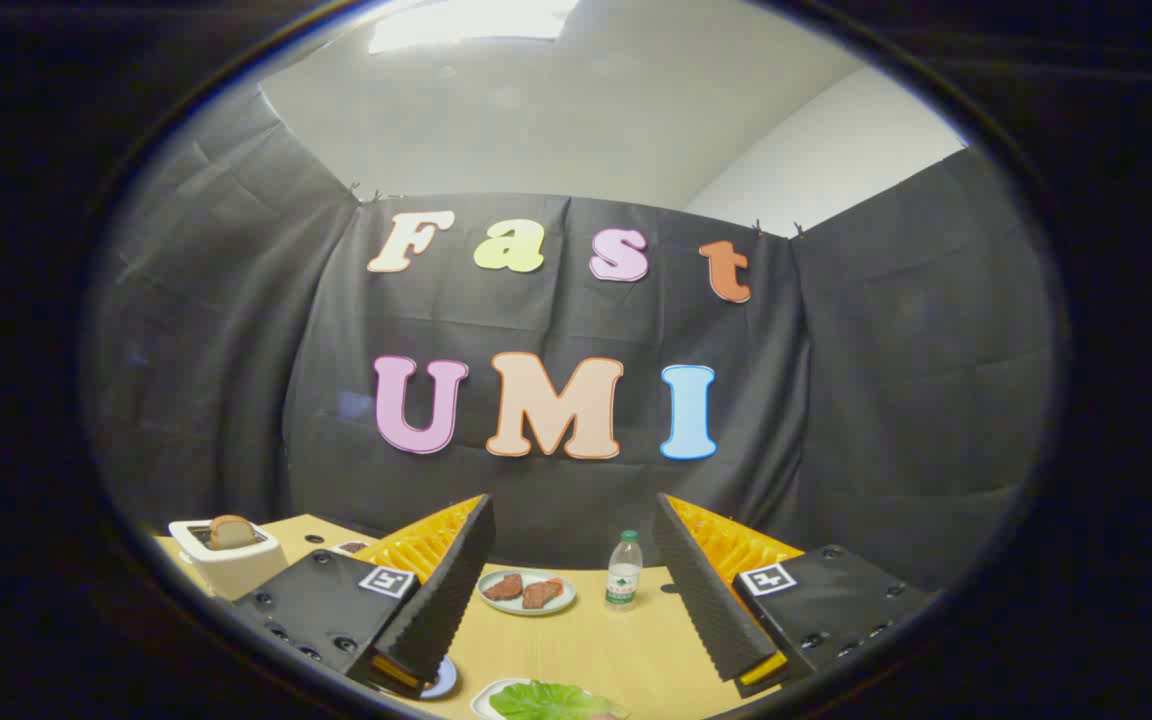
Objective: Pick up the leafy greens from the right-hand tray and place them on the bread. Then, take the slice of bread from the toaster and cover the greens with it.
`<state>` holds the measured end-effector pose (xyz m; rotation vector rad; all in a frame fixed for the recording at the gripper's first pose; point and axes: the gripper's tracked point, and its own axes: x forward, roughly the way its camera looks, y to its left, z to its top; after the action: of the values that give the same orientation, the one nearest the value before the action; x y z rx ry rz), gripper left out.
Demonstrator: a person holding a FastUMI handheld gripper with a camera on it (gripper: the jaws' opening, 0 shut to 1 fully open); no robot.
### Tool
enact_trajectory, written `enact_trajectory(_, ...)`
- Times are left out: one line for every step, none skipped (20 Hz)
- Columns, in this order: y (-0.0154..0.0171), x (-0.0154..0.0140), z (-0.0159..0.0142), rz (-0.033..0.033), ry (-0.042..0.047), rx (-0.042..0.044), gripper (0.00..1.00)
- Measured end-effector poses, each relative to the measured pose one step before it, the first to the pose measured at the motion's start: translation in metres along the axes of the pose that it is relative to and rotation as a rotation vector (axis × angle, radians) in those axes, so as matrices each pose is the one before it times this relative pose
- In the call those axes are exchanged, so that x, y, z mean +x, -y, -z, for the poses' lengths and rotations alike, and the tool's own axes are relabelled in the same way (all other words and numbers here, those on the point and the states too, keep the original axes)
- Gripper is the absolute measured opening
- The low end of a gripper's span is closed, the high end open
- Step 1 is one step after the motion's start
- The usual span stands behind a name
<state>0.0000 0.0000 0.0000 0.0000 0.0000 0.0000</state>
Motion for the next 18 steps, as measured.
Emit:
enact_trajectory(0.00191,0.00159,0.00165,0.00046,-0.00615,0.00401,1.0)
enact_trajectory(0.00275,0.00229,0.00229,0.00282,-0.00685,0.00539,1.0)
enact_trajectory(0.00199,0.0007,0.00067,0.00189,-0.00509,0.00739,1.0)
enact_trajectory(0.00113,0.00077,0.00074,0.00045,-0.00242,0.00759,1.0)
enact_trajectory(0.00169,0.00125,-0.00014,0.00128,-0.00103,0.00553,1.0)
enact_trajectory(0.0012,0.00073,0.0006,-0.00072,-0.00179,0.00291,1.0)
enact_trajectory(-0.00001,0.00017,0.00029,-0.00224,-0.00123,-0.00028,1.0)
enact_trajectory(0.00062,0.00082,0.00057,-0.00109,-0.00104,-0.00193,1.0)
enact_trajectory(-0.00029,0.00017,-0.00009,-0.00147,-0.00116,-0.00247,1.0)
enact_trajectory(-0.00084,0.0002,0.00004,-0.00607,-0.00004,-0.00129,1.0)
enact_trajectory(-0.00174,-0.00017,-0.00026,-0.00842,0.0012,-0.00195,1.0)
enact_trajectory(0.00046,-0.00101,0.00073,-0.00318,0.00066,-0.00463,1.0)
enact_trajectory(0.00217,-0.00019,0.00065,0.00239,-0.00012,-0.00605,1.0)
enact_trajectory(0.00336,0.00038,0.00144,0.00308,-0.00096,-0.00285,1.0)
enact_trajectory(0.00108,-0.00061,0.0008,0.00133,-0.00258,0.00161,1.0)
enact_trajectory(-0.00003,0.00058,0.00123,-0.00224,-0.0045,0.00393,1.0)
enact_trajectory(0.00059,0.00085,0.00265,-0.00312,-0.0062,0.00307,1.0)
enact_trajectory(0.00097,0.0006,0.00238,-0.00652,-0.00758,0.00215,1.0)
